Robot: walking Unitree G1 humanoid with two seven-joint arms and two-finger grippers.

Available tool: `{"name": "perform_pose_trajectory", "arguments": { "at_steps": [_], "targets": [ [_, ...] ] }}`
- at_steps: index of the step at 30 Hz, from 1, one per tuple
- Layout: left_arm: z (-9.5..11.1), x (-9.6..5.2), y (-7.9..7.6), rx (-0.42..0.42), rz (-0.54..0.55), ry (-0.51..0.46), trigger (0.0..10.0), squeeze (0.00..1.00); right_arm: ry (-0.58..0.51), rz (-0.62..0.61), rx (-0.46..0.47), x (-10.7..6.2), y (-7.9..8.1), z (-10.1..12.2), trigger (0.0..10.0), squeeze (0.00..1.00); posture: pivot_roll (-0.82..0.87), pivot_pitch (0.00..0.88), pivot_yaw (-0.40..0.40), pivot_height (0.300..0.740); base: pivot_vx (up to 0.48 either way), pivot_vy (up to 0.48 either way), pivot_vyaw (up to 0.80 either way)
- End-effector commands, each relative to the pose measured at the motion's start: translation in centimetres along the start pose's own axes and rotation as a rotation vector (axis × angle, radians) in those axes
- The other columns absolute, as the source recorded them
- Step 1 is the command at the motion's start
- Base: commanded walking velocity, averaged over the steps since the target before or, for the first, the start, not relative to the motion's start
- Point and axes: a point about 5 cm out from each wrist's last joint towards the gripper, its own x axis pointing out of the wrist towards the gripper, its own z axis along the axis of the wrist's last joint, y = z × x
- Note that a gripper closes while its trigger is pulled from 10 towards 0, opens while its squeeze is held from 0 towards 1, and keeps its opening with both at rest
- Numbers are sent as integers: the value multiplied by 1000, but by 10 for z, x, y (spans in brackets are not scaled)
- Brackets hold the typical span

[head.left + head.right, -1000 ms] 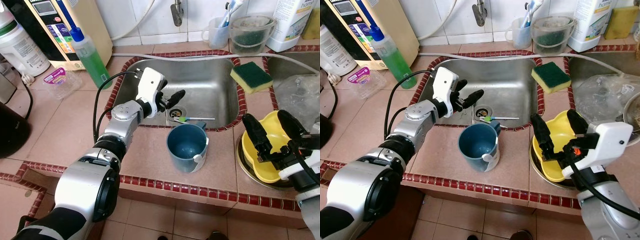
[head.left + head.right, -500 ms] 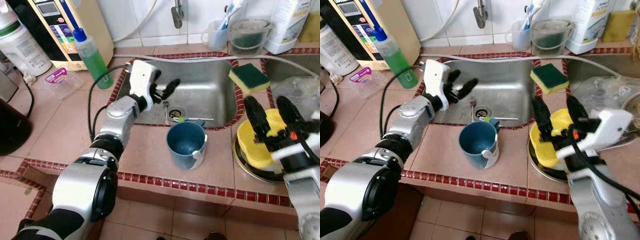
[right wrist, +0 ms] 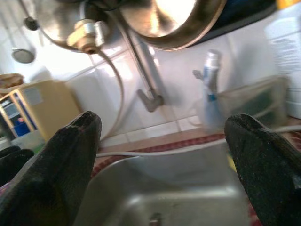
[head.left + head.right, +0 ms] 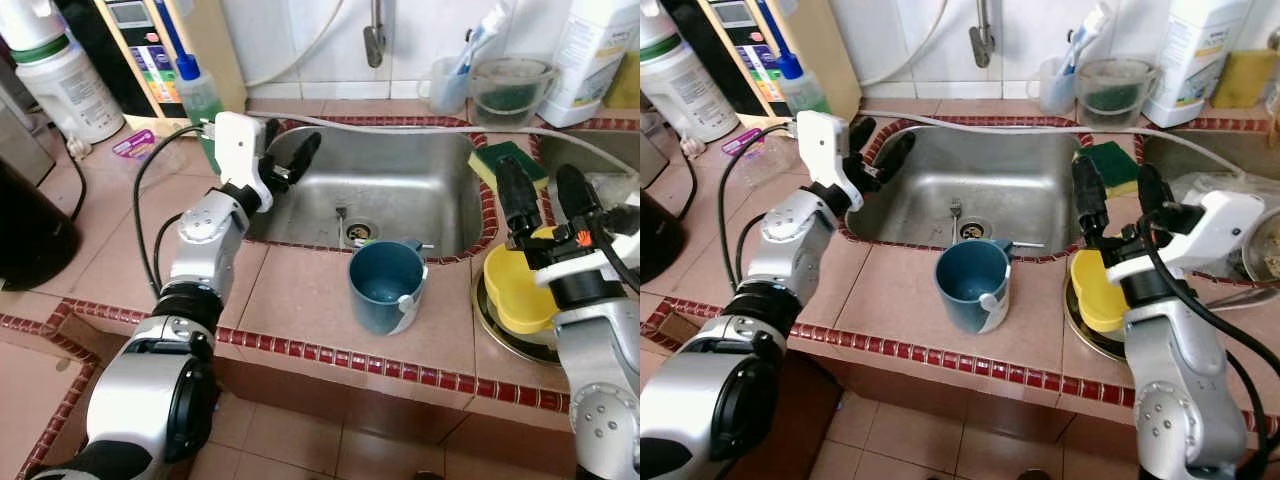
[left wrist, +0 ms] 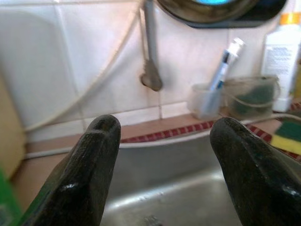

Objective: Kitchen organization

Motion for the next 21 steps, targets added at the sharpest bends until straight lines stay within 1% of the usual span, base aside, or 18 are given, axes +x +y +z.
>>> {"name": "perform_pose_trajectory", "arguments": {
  "at_steps": [1, 2, 6, 9, 10, 12, 13, 14, 15, 17, 20, 21],
  "targets": [
    [5, -6, 11, 22, 31, -10, 10000, 0, -8, 13, 6, 3, 3, -1, 10000, 0, -201, 94, 138, 740, 0, 0, 0],
    [8, -9, 14, 11, 44, -24, 10000, 0, -15, 17, 11, 6, 3, -2, 10000, 0, -196, 95, 133, 740, 0, 0, 0],
    [13, -15, 18, 20, 67, -41, 10000, 0, -22, 23, 0, 10, 2, -1, 10000, 0, -184, 90, 124, 740, 0, 0, 0],
    [15, -24, 18, 45, 87, -58, 10000, 0, -34, 5, -35, 15, 0, -1, 10000, 0, -166, 89, 115, 740, 0, 0, 0],
    [15, -24, 18, 45, 87, -58, 10000, 0, -34, 5, -35, 15, 0, -1, 10000, 0, -166, 89, 115, 740, 0, 0, 0],
    [12, -32, 19, 66, 149, -44, 10000, 0, -35, -27, -81, 17, -1, -5, 10000, 0, -156, 88, 106, 740, 0, 0, 0],
    [12, -32, 19, 66, 149, -44, 10000, 0, -35, -27, -81, 17, -1, -5, 10000, 0, -156, 88, 106, 740, 0, 0, 0],
    [11, -35, 19, 61, 160, -44, 10000, 0, -35, -40, -105, 18, -2, -6, 10000, 0, -150, 85, 100, 740, 0, 0, 0],
    [12, -41, 16, 55, 176, -44, 10000, 0, -40, -65, -135, 20, -2, -7, 10000, 0, -143, 85, 96, 740, 0, 0, 0],
    [14, -48, 14, 58, 193, -55, 10000, 0, -51, -97, -159, 22, -3, -8, 10000, 0, -142, 85, 96, 740, 0, 0, 0],
    [15, -52, 11, 94, 188, -50, 10000, 0, -58, -127, -198, 24, -4, -8, 10000, 0, -137, 82, 91, 740, 0, 0, 0],
    [16, -54, 10, 87, 192, -53, 10000, 0, -60, -134, -204, 24, -4, -9, 10000, 0, -137, 82, 91, 740, 0, 0, 0]
  ]
}}
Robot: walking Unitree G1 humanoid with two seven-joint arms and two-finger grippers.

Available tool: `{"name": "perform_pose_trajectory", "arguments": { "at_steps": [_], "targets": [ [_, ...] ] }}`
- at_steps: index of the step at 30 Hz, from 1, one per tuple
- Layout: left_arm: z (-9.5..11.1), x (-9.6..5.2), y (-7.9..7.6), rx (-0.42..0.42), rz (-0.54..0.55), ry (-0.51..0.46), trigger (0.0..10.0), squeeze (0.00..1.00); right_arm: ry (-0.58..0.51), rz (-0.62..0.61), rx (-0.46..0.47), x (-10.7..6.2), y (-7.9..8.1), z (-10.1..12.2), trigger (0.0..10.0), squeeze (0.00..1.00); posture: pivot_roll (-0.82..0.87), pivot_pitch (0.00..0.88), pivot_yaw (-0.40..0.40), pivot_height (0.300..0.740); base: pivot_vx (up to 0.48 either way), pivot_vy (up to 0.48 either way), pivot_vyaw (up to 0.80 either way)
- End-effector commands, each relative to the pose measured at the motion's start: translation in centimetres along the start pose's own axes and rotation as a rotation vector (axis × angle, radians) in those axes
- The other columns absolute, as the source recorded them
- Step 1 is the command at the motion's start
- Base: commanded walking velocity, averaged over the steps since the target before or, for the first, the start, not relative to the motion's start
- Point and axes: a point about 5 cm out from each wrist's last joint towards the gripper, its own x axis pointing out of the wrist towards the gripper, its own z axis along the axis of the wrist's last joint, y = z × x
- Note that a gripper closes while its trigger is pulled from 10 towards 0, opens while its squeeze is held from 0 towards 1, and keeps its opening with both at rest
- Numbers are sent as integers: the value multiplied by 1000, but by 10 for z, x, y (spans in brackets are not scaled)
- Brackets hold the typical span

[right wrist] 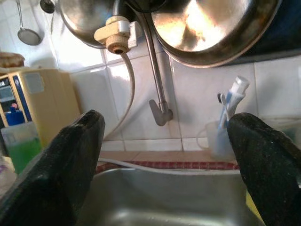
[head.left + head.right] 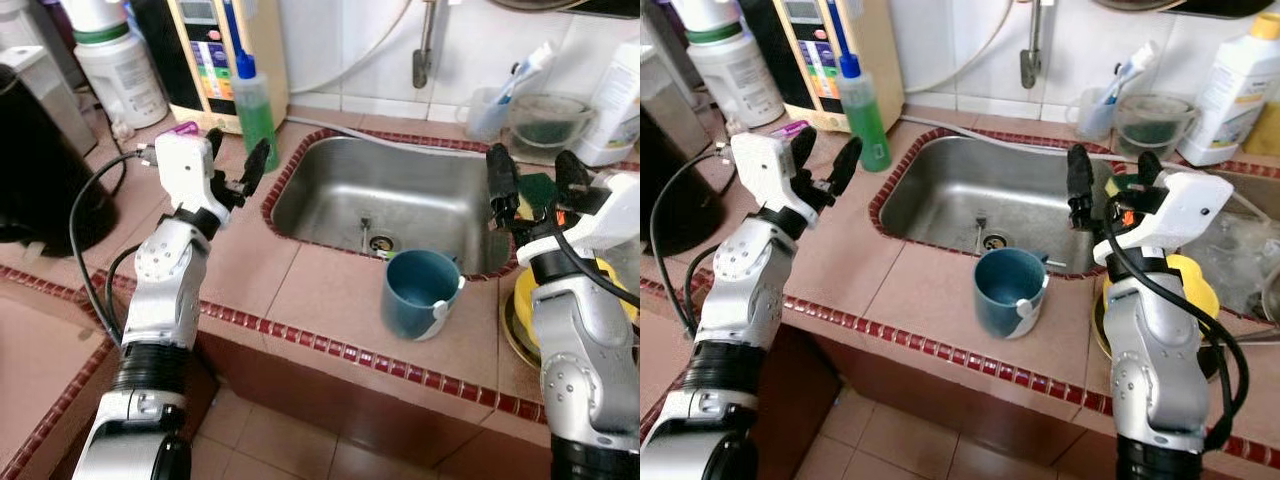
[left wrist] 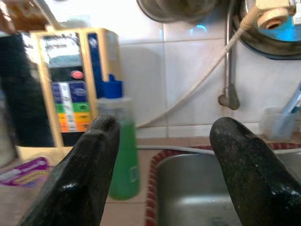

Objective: Kitchen organization

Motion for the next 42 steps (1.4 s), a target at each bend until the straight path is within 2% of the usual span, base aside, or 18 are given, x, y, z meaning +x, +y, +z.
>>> {"name": "perform_pose_trajectory", "arguments": {
  "at_steps": [1, 5, 16, 21, 22, 24, 32, 37, 42],
  "targets": [
    [7, -1, 1, 25, 5, -8, 10000, 0, -15, -19, -12, 2, 2, 0, 10000, 0, -136, 80, 89, 740, 0, 0, 0],
    [9, -7, 5, 54, 13, 8, 10000, 0, -5, -34, -34, 2, 4, -6, 10000, 0, -130, 78, 85, 740, 0, 0, 0],
    [4, -15, -6, 69, -60, 51, 10000, 0, 10, -12, -85, 0, 14, -14, 10000, 0, -136, 77, 92, 740, 0, 0, 0],
    [1, -19, -22, 87, -107, 54, 10000, 0, 14, -24, -109, -2, 14, -18, 10000, 0, -148, 71, 95, 740, 0, 0, 0],
    [0, -21, -26, 68, -116, 53, 10000, 0, 18, -25, -109, -3, 16, -19, 10000, 0, -152, 70, 97, 740, 0, 0, 0],
    [-3, -21, -28, 66, -113, 63, 10000, 0, 21, -23, -107, -3, 17, -19, 10000, 0, -154, 69, 96, 740, 0, 0, 0],
    [-3, -22, -27, 63, -127, 62, 10000, 0, 26, -27, -126, -7, 18, -20, 10000, 0, -166, 63, 94, 740, 0, 0, 0],
    [-4, -24, -24, 61, -131, 62, 10000, 0, 27, -80, -152, -9, 10, -19, 10000, 0, -171, 58, 92, 740, 0, 0, 0],
    [-5, -26, -19, 42, -120, 59, 10000, 0, 44, -83, -160, -12, 8, -22, 10000, 0, -173, 58, 92, 740, 0, 0, 0]
  ]
}}
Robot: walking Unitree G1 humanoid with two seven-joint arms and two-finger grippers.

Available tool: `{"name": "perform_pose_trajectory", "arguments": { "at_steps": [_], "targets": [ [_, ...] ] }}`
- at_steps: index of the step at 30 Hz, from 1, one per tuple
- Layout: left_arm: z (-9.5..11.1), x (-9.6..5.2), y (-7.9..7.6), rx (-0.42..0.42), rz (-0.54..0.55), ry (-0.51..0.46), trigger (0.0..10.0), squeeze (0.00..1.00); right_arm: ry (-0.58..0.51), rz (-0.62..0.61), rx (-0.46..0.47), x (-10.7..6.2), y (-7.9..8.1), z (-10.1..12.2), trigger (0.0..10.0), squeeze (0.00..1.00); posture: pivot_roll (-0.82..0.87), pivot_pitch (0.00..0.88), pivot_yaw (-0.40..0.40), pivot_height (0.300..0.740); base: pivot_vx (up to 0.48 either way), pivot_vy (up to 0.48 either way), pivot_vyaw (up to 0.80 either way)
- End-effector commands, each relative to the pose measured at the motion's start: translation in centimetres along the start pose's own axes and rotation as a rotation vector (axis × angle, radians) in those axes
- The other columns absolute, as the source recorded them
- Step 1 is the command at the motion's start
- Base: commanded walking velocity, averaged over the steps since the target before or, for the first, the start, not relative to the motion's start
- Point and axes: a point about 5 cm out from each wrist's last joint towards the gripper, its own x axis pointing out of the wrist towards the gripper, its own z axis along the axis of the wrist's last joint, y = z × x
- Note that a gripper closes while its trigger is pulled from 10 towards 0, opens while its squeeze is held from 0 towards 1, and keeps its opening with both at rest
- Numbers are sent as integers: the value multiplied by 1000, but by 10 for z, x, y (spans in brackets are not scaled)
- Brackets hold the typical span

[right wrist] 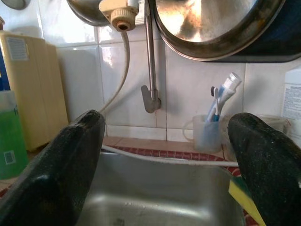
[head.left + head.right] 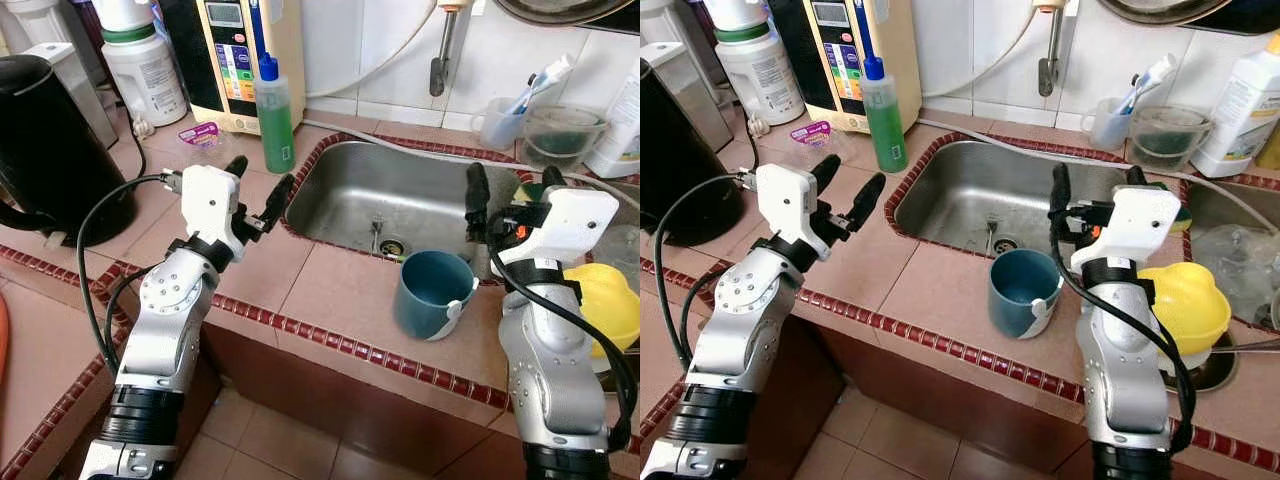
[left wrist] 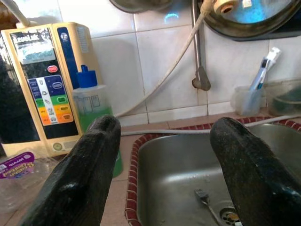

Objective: Kitchen organization

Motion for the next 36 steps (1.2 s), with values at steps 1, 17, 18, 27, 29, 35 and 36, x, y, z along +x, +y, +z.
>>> {"name": "perform_pose_trajectory", "arguments": {
  "at_steps": [1, 17, 18, 27, 29, 35, 36],
  "targets": [
    [1, -4, 8, 7, 12, -2, 10000, 0, -14, -8, -5, -2, -1, 4, 10000, 0, -173, 58, 92, 740, 0, 0, 0],
    [6, -4, 11, 32, -8, -24, 10000, 0, -36, -17, -20, -3, -2, 7, 10000, 0, -179, 69, 109, 740, 0, -151, 0],
    [6, -4, 11, 31, -9, -25, 10000, 0, -35, -17, -20, -3, -2, 7, 10000, 0, -179, 70, 109, 740, 0, -480, 0],
    [6, -4, 12, 15, -8, -28, 10000, 0, -50, -7, -25, -2, -2, 9, 10000, 0, -178, 72, 107, 740, 0, -480, 0],
    [7, -4, 12, 17, -5, -33, 10000, 0, -54, -3, -21, -1, -2, 10, 10000, 0, -177, 73, 105, 740, 0, -480, 0],
    [10, -3, 13, -28, 19, -56, 10000, 0, -82, 39, 5, 0, 3, 15, 10000, 0, -177, 66, 95, 740, 0, -80, 0],
    [10, -3, 13, -28, 19, -56, 10000, 0, -82, 39, 5, 0, 3, 15, 10000, 0, -177, 66, 95, 740, 0, 0, 0]
  ]
}}
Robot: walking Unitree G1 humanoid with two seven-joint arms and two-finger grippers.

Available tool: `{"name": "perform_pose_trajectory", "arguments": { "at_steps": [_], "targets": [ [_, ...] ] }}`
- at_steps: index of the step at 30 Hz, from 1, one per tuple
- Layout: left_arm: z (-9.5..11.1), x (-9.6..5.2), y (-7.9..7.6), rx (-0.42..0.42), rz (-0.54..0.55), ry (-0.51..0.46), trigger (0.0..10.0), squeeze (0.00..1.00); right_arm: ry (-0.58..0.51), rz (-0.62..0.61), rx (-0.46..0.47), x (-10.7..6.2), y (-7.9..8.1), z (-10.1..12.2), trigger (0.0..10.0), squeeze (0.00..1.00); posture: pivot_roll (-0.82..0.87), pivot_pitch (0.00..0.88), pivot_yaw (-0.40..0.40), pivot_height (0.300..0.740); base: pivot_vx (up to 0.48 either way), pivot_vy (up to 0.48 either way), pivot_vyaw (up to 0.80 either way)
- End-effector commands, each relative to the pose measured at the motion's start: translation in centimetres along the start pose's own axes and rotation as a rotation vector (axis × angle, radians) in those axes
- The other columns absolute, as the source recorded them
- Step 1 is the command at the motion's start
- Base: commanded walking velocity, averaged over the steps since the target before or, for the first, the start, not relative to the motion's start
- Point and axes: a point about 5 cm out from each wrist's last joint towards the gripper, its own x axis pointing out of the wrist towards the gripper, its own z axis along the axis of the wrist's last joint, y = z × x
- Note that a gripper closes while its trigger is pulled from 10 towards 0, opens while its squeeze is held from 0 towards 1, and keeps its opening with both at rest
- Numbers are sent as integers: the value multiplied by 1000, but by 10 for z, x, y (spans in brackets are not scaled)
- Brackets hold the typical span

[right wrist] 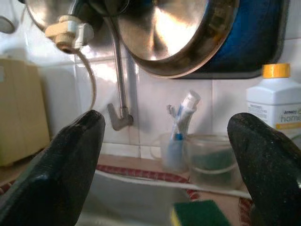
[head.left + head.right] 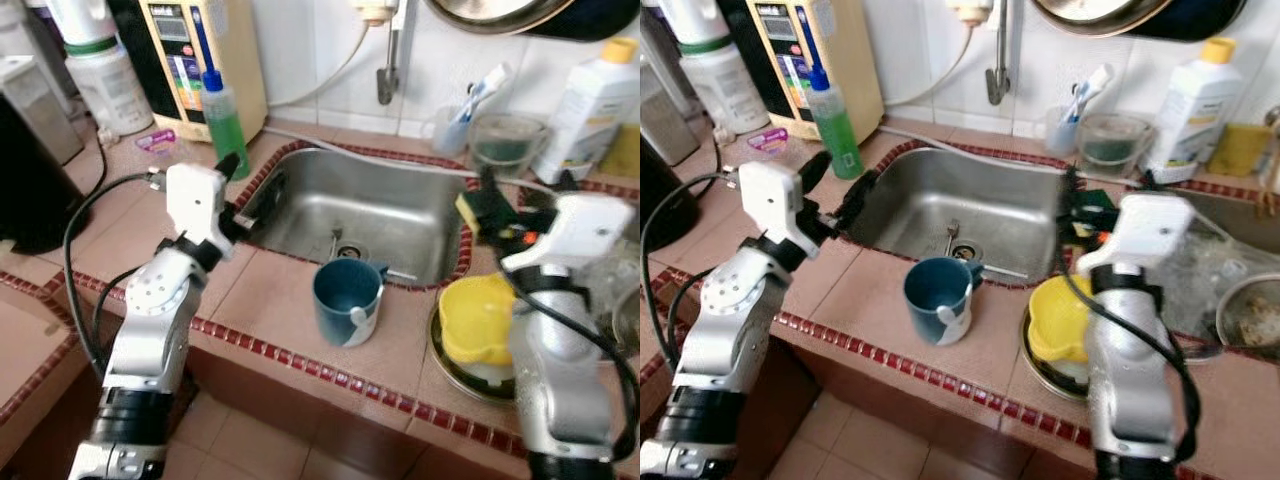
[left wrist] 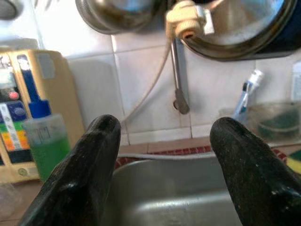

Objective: Kitchen organization

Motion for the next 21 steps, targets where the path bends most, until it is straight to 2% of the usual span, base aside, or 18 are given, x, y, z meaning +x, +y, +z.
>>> {"name": "perform_pose_trajectory", "arguments": {
  "at_steps": [1, 9, 11, 13, 15, 17, 21],
  "targets": [
    [6, 2, 1, 3, 3, -17, 10000, 0, -34, 20, 16, 1, 3, 7, 10000, 0, -177, 65, 94, 740, 0, 0, 0],
    [6, -4, 8, 75, -42, 21, 10000, 0, 0, 151, 52, 1, 7, 9, 10000, 0, -180, 47, 86, 740, 0, 0, 0],
    [2, -12, 14, 112, -84, 64, 10000, 0, 24, 234, 60, -1, 4, 10, 10000, 0, -179, 45, 84, 740, 0, 0, 0],
    [1, -13, 14, 112, -102, 80, 10000, 0, 34, 260, 57, -2, 3, 9, 10000, 0, -179, 45, 84, 740, 0, 0, 0],
    [-1, -15, 13, 110, -136, 103, 10000, 0, 52, 309, 53, -4, 0, 8, 10000, 0, -178, 42, 83, 740, 0, 0, 0],
    [-6, -19, 4, 97, -227, 159, 10000, 0, 73, 333, 72, -6, -5, 8, 10000, 0, -177, 42, 81, 740, 0, 0, 0],
    [-9, -23, -1, 97, -295, 183, 10000, 0, 90, 363, 80, -7, -11, 8, 10000, 0, -177, 46, 80, 740, 0, 0, 0]
  ]
}}
